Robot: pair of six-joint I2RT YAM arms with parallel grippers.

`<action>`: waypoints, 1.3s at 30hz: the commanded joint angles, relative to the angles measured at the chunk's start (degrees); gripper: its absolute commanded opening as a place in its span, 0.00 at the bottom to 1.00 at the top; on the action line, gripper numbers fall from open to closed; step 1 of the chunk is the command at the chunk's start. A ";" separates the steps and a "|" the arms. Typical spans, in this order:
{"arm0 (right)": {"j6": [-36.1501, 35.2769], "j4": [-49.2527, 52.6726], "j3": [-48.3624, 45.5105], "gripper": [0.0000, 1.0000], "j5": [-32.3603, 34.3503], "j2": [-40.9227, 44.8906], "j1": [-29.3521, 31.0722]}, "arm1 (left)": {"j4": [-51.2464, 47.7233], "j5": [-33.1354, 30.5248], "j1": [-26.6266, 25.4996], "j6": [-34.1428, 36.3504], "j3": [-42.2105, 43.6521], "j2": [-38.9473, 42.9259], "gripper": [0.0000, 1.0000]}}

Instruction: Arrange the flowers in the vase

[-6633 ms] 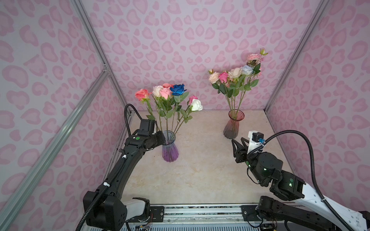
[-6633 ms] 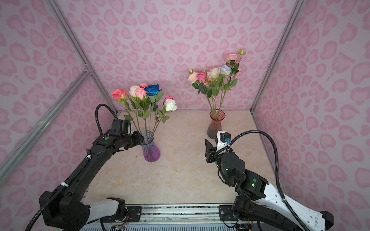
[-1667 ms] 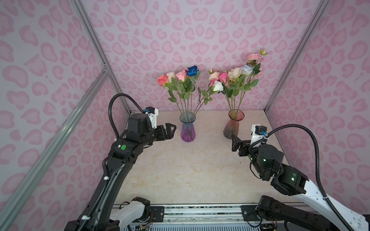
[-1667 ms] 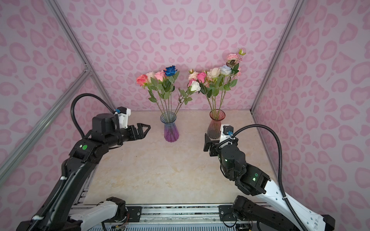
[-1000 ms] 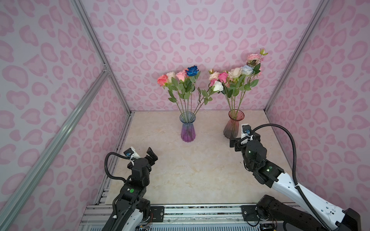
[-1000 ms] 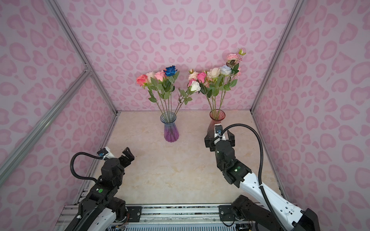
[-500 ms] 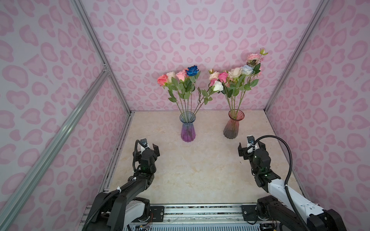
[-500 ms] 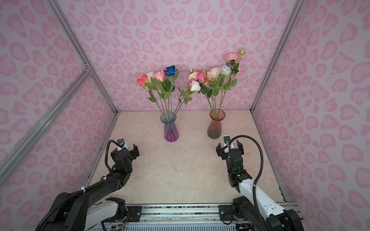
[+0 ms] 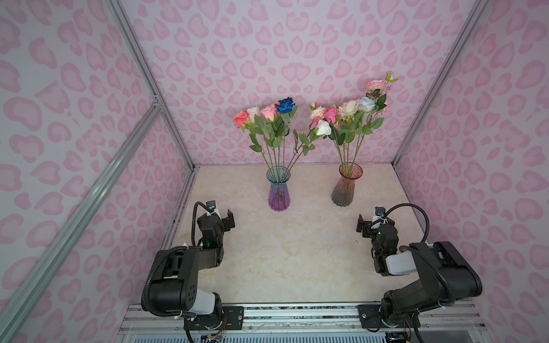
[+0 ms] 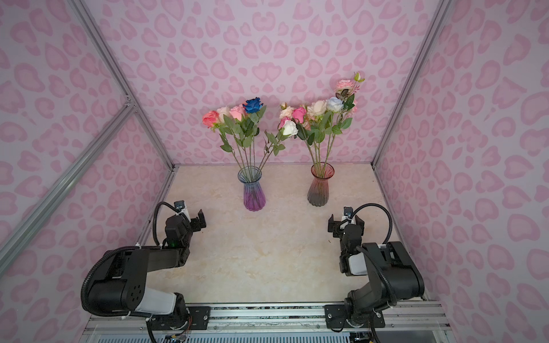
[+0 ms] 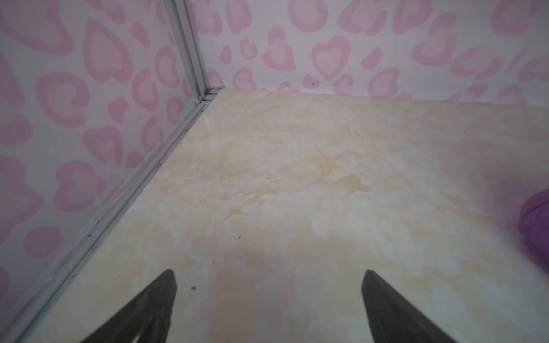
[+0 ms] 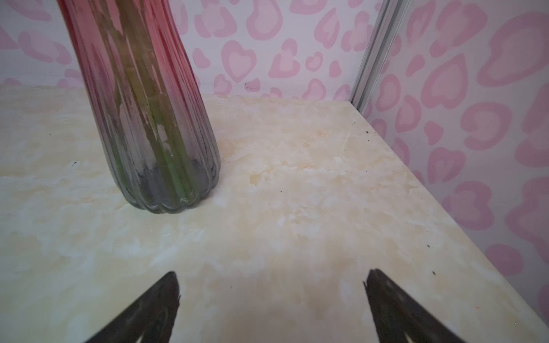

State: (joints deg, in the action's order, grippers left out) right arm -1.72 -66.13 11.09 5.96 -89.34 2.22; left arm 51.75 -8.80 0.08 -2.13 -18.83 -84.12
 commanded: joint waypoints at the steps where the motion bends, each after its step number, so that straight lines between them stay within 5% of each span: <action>1: 3.72 6.14 5.11 0.99 4.79 2.52 -0.09 | 3.24 2.64 0.33 -0.89 -0.32 -0.07 0.98; 39: 4.35 10.98 8.42 0.99 7.32 1.38 0.02 | 3.10 2.71 0.30 -0.94 -0.73 -0.60 0.98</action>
State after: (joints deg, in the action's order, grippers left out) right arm 2.55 -54.30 19.55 12.40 -87.99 2.24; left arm 52.40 -6.42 0.34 -3.01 -18.90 -84.23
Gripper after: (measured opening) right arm 0.991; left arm 0.983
